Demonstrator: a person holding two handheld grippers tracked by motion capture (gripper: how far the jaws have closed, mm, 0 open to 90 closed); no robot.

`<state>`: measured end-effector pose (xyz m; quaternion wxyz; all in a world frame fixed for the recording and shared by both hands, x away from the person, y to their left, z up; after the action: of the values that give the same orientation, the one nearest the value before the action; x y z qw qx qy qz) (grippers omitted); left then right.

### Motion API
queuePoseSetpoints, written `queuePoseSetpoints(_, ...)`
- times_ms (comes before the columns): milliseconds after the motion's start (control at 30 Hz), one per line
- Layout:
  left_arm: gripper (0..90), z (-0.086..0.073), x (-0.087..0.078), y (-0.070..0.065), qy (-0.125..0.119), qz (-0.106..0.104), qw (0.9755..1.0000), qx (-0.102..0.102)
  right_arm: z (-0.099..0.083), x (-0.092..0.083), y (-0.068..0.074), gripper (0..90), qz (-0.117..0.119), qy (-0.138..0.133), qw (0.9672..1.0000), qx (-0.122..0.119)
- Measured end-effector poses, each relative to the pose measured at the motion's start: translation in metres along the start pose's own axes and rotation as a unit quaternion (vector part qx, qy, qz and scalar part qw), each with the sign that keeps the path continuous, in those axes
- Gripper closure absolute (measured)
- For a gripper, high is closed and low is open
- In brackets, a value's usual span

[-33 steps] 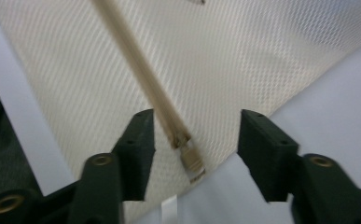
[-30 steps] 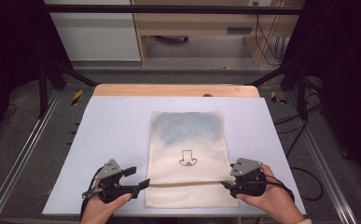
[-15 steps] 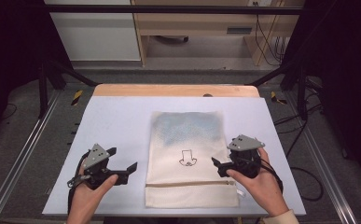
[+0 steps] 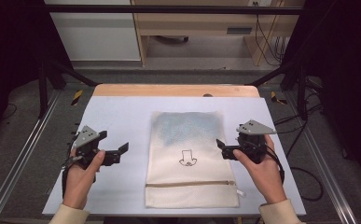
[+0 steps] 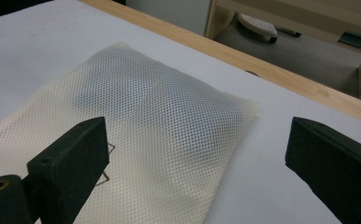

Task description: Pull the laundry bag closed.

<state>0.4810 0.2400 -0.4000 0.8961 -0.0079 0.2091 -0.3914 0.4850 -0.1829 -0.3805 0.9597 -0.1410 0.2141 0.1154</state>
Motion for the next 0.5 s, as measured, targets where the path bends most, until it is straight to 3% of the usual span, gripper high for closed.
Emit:
queuePoseSetpoints(167, 4.5, -0.003, -0.009, 0.016, -0.005, 0.024, 0.9997, 0.002, -0.001, 0.001, -0.013, 5.6, -0.014, -0.013, 0.9997, 0.018)
queuePoseSetpoints(200, 4.8, -0.004, -0.010, 0.019, -0.009, 0.024, 0.9997, -0.006, -0.002, 0.002, -0.016, 5.3, -0.019, -0.015, 0.9994, 0.023)
queuePoseSetpoints(500, 4.7, -0.015, -0.027, 0.045, -0.016, 0.050, 0.9986, -0.011, -0.024, -0.003, -0.052, 5.1, -0.052, -0.007, 0.9969, 0.058)
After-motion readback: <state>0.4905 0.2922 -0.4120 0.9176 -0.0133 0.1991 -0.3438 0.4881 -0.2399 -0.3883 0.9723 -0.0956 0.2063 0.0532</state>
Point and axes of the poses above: each handheld gripper's, and its own axes: x roughly forward along the jaws, z roughly out of its top, y roughly to its left, the point moved 4 cm from there along x, roughly forward along the jaws, and after that the axes turned 15 degrees about -z, right-handed, at the moved point
